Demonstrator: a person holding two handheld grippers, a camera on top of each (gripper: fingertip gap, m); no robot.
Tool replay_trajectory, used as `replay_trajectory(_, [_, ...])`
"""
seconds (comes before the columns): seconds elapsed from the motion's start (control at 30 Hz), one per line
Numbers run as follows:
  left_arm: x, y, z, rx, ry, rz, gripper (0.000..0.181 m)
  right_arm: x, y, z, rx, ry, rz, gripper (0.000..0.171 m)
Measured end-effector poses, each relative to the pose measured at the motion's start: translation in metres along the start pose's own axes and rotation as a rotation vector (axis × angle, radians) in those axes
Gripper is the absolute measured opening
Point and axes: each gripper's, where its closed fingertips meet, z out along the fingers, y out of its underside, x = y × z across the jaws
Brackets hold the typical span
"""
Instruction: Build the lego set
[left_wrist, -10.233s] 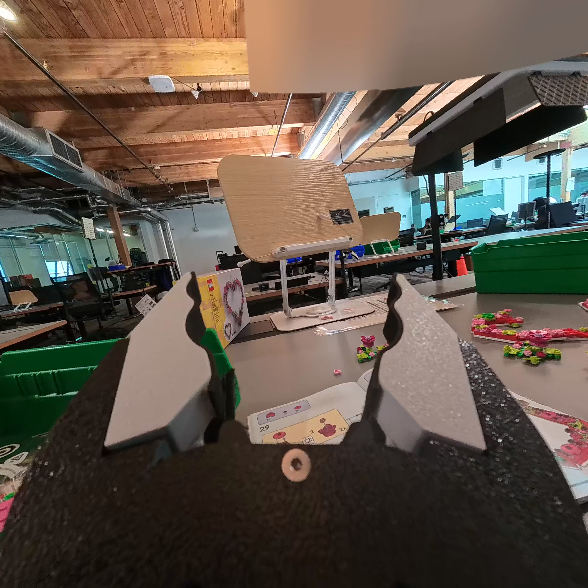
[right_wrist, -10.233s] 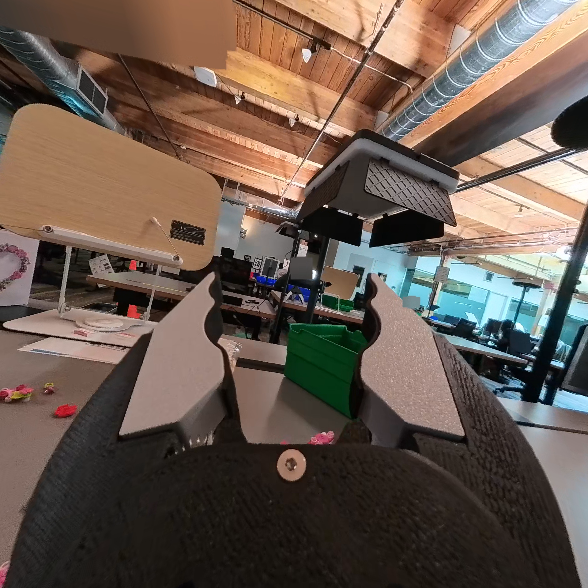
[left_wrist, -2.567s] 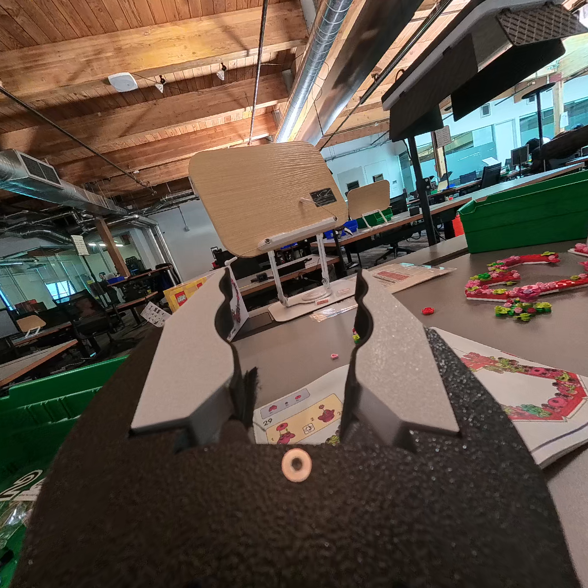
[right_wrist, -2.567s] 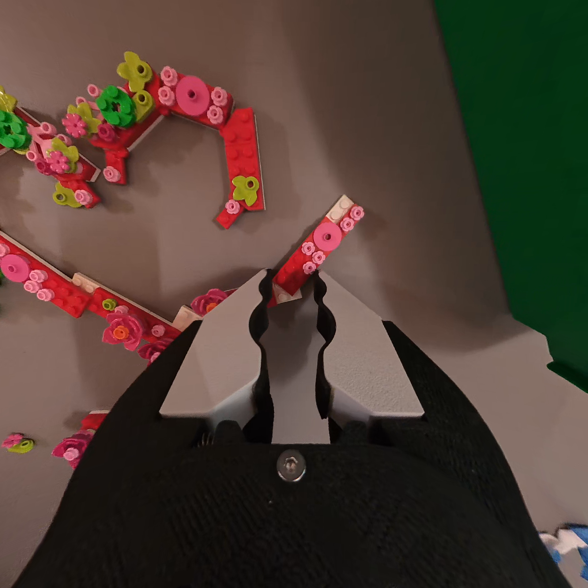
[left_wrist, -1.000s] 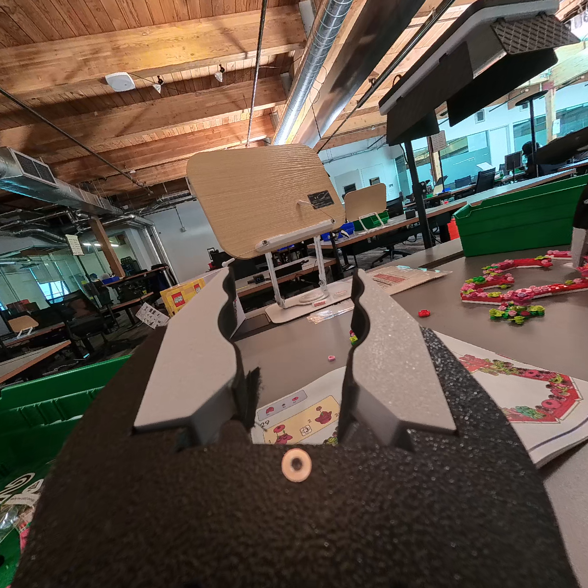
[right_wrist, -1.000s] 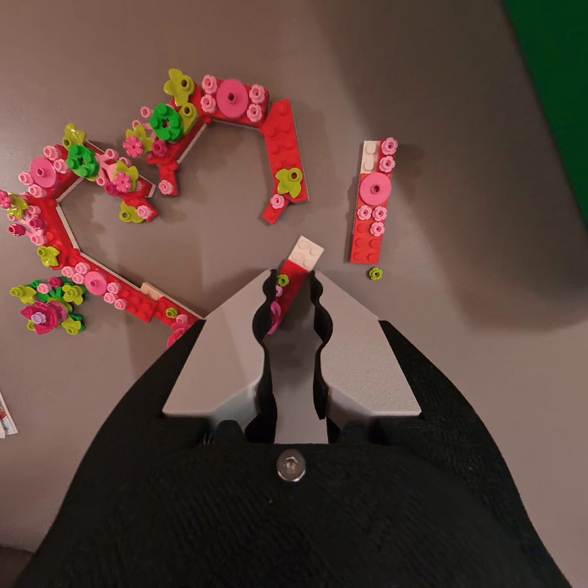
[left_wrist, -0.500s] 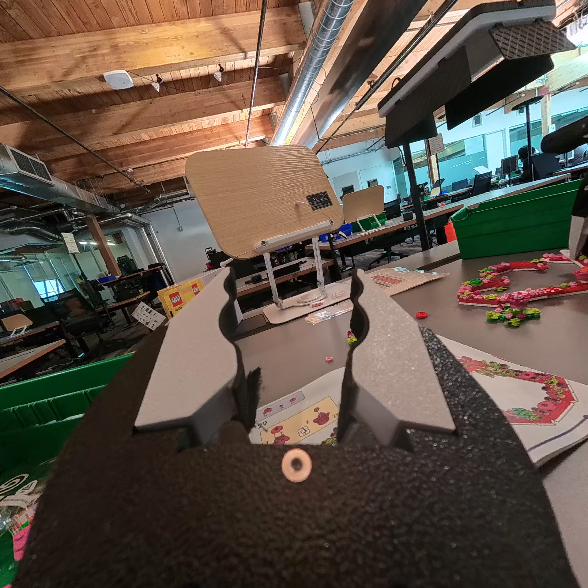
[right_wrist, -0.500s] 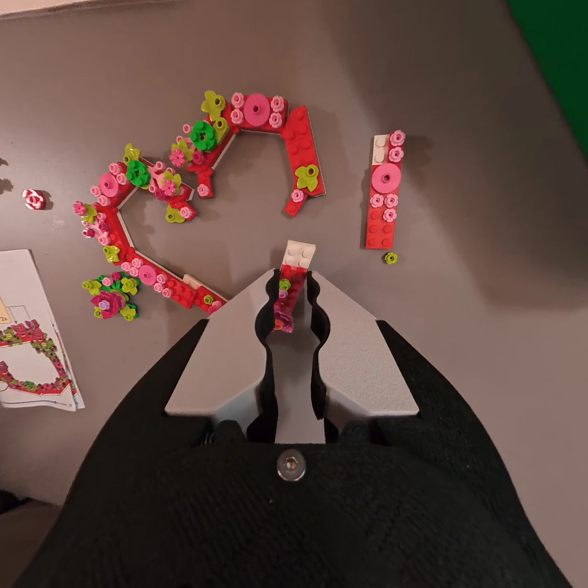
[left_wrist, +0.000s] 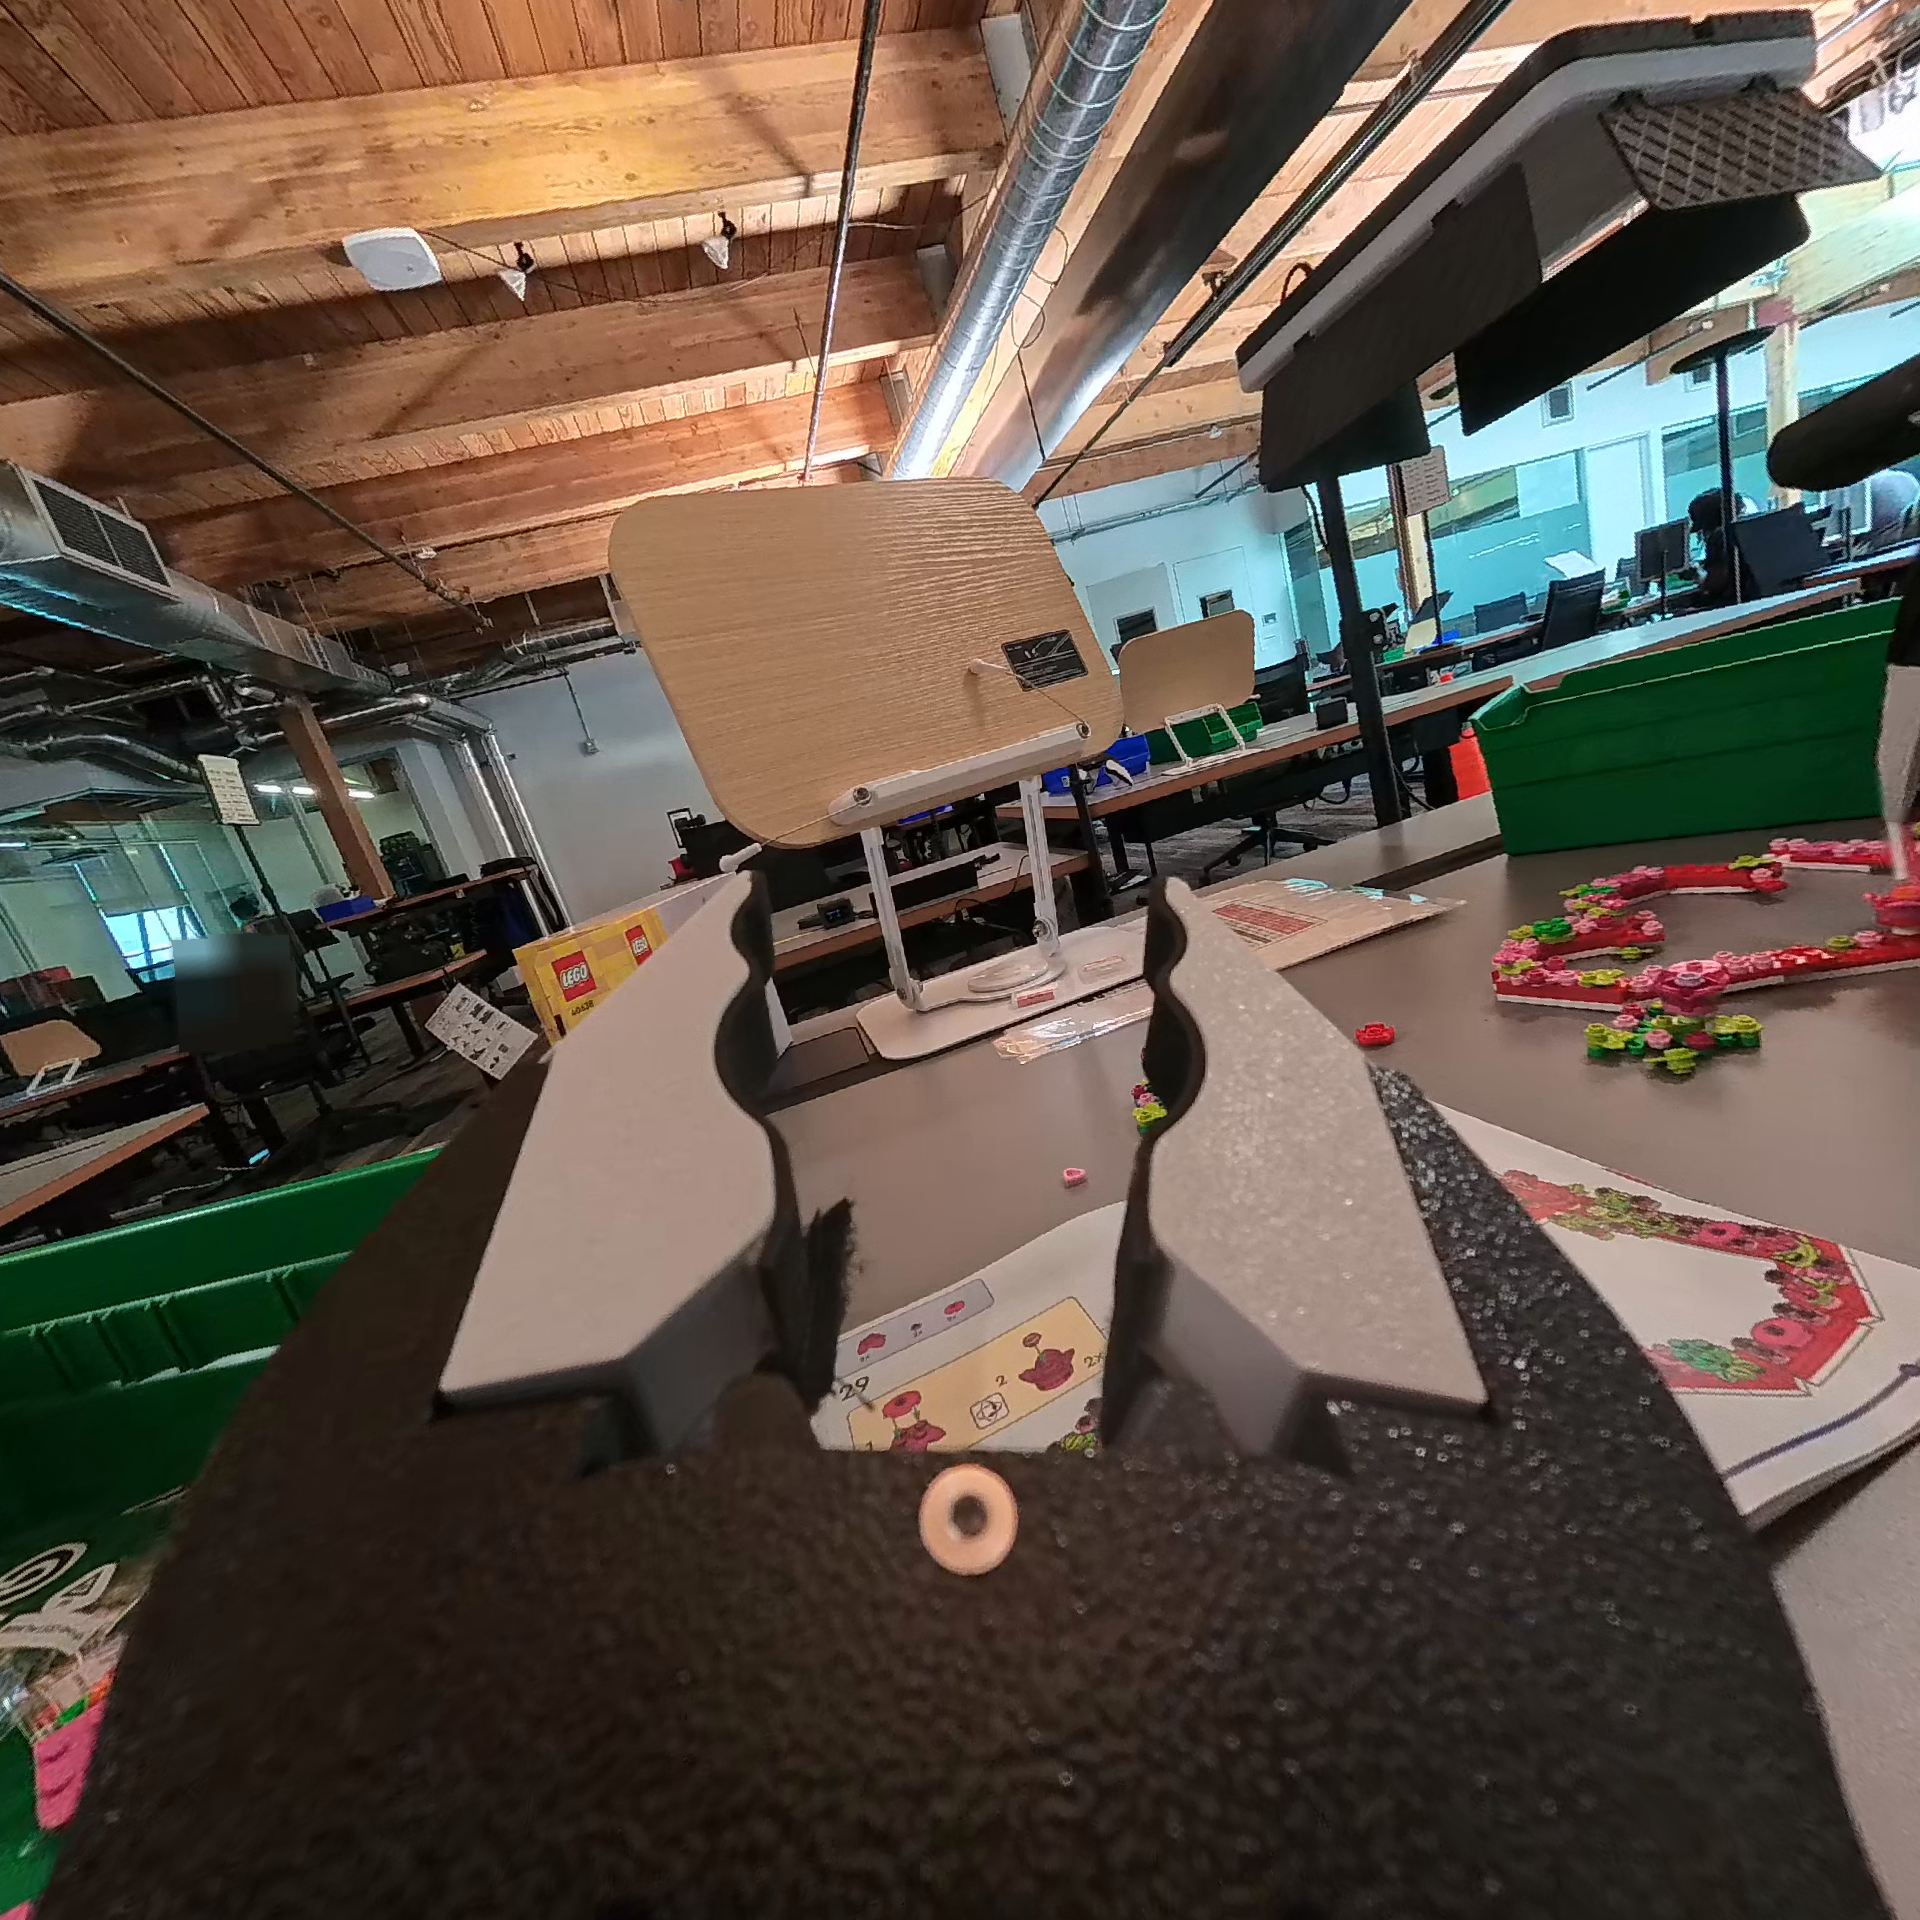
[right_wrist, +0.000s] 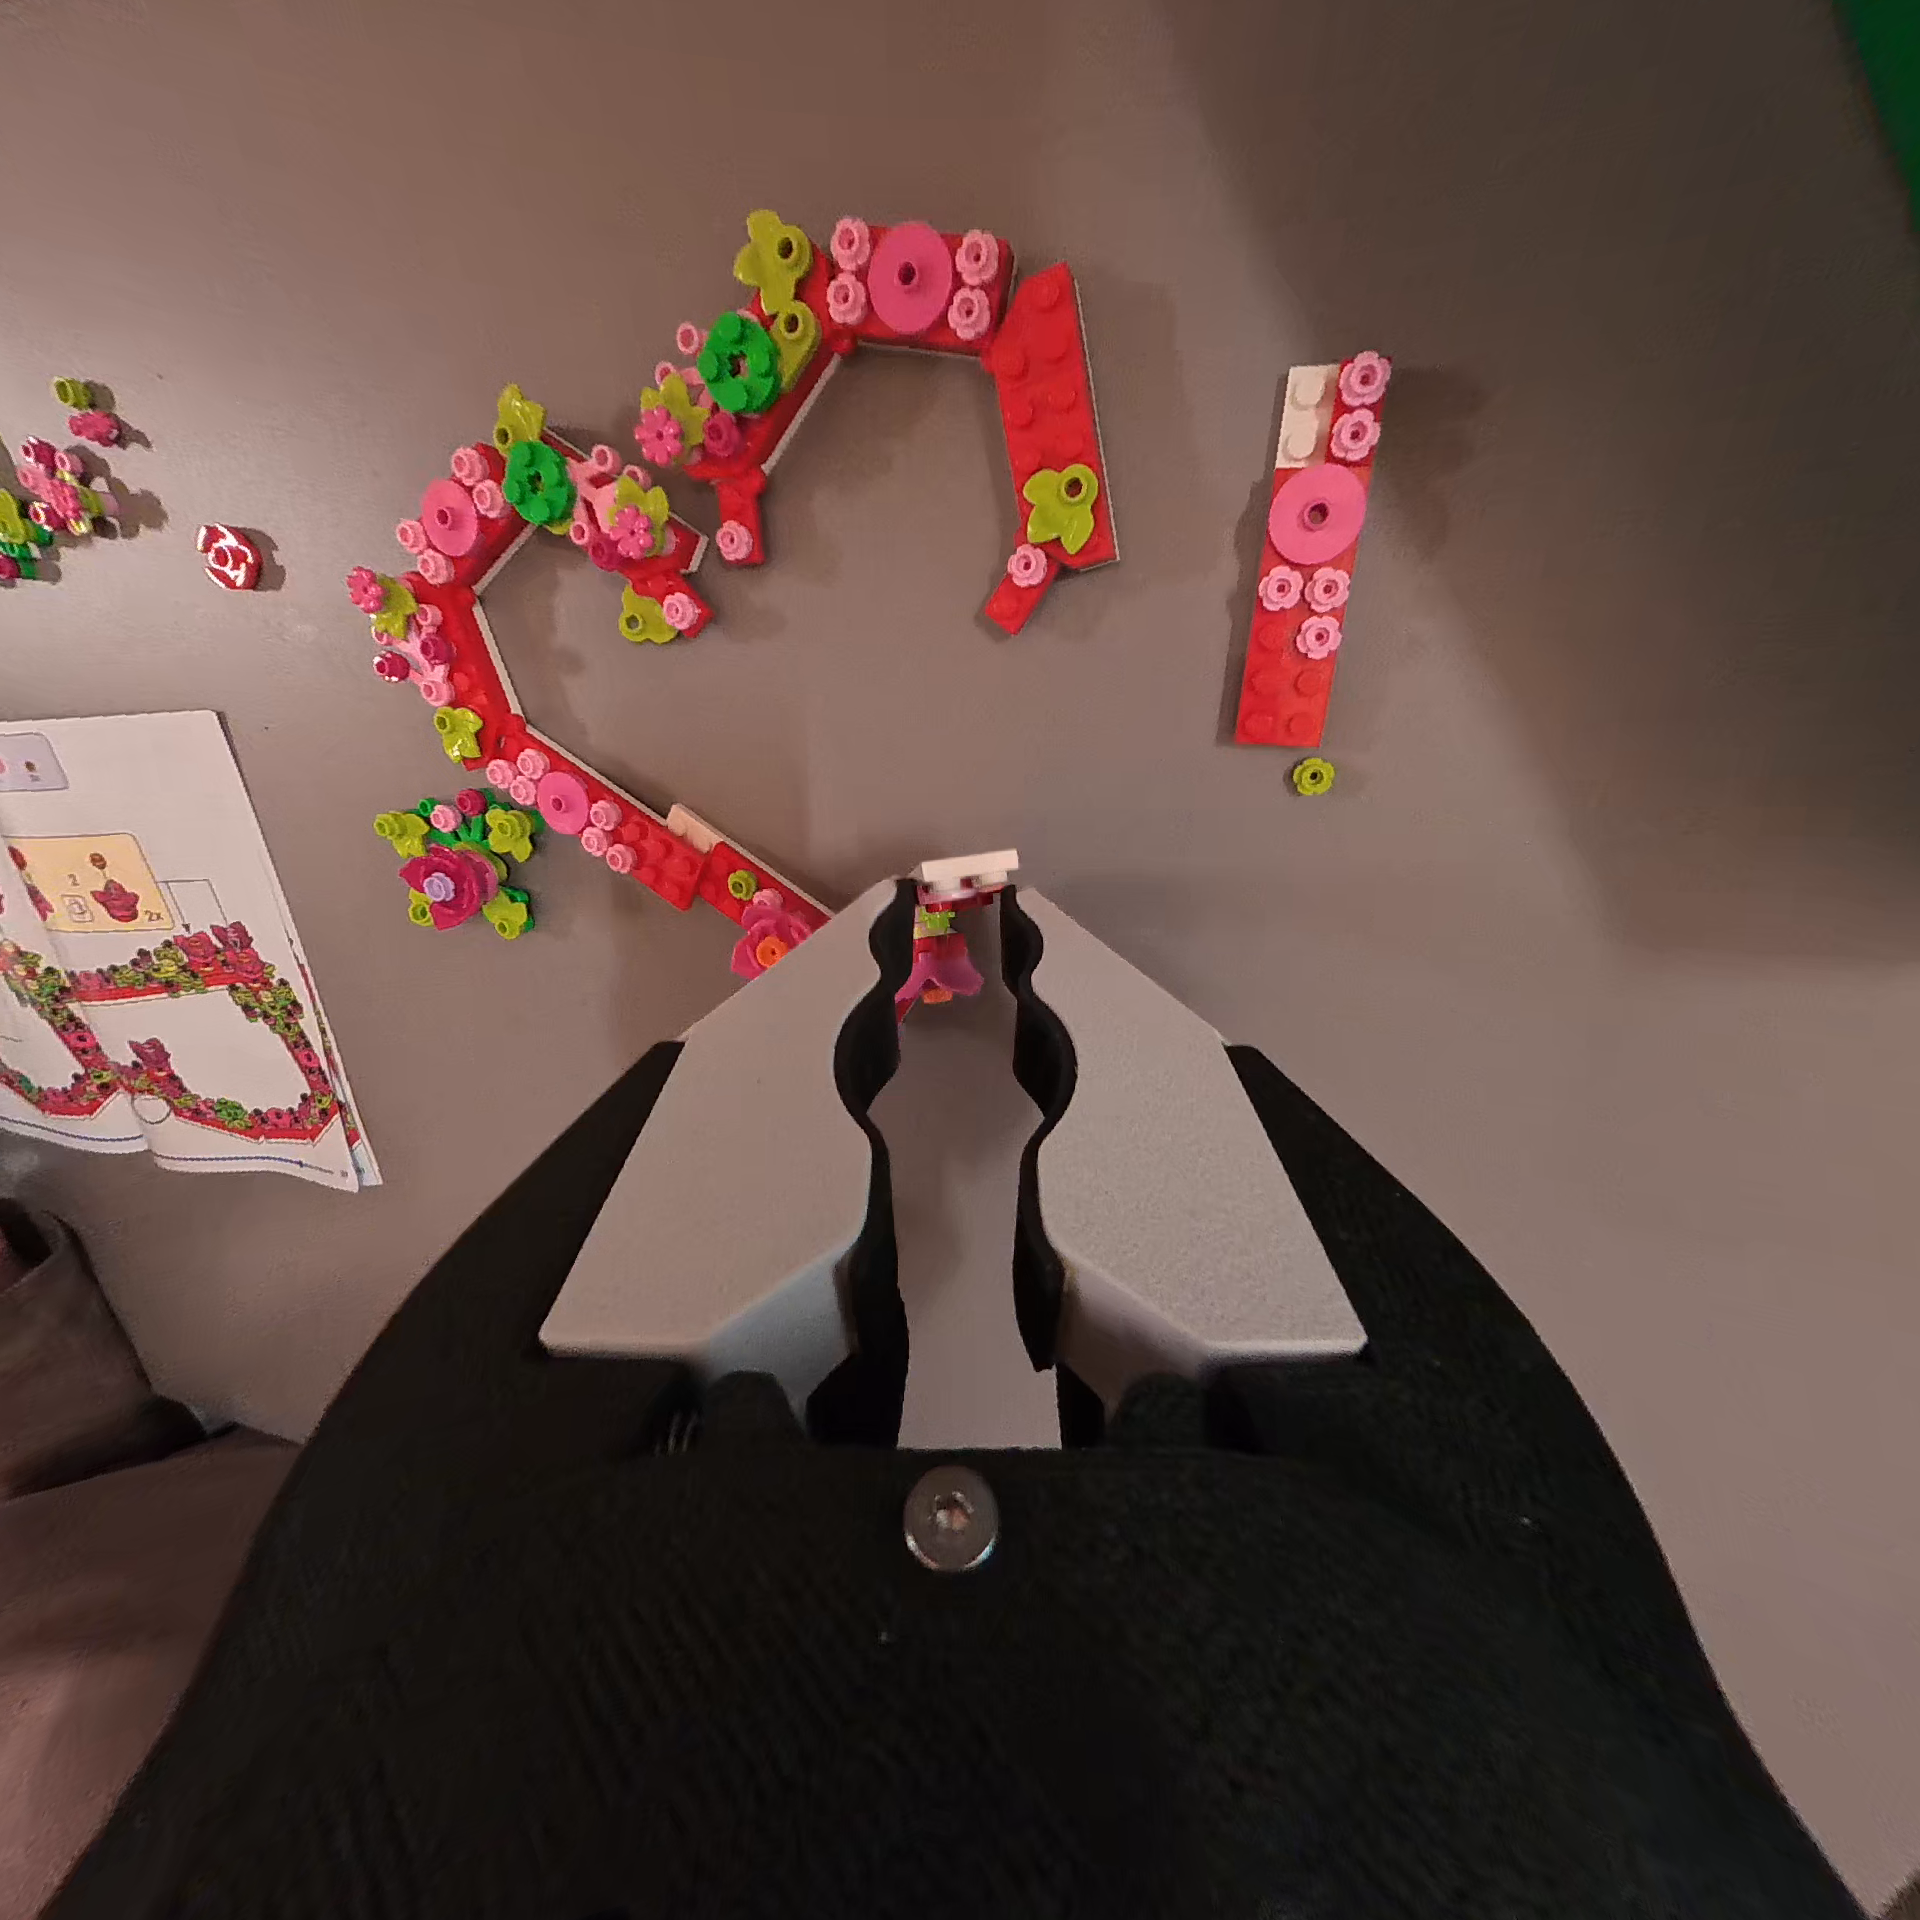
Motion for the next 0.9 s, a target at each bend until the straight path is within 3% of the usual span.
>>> replay_trajectory(0.47, [0.022, 0.001, 0.001, -0.011, 0.087, 0.045, 0.068, 0.03, -0.003, 0.025, -0.025, -0.001, 0.065, 0.014])
replay_trajectory(0.6, [0.039, 0.003, 0.0, -0.026, 0.162, 0.056, 0.071, 0.033, -0.004, 0.023, 0.015, -0.019, 0.046, 0.034])
replay_trajectory(0.77, [0.071, -0.002, -0.003, -0.05, 0.308, 0.06, 0.072, 0.038, -0.012, -0.025, 0.216, 0.005, -0.282, 0.038])
replay_trajectory(0.9, [0.124, -0.01, 0.009, -0.107, 0.544, -0.043, 0.069, 0.028, 0.023, -0.031, 0.222, -0.085, -0.705, 0.033])
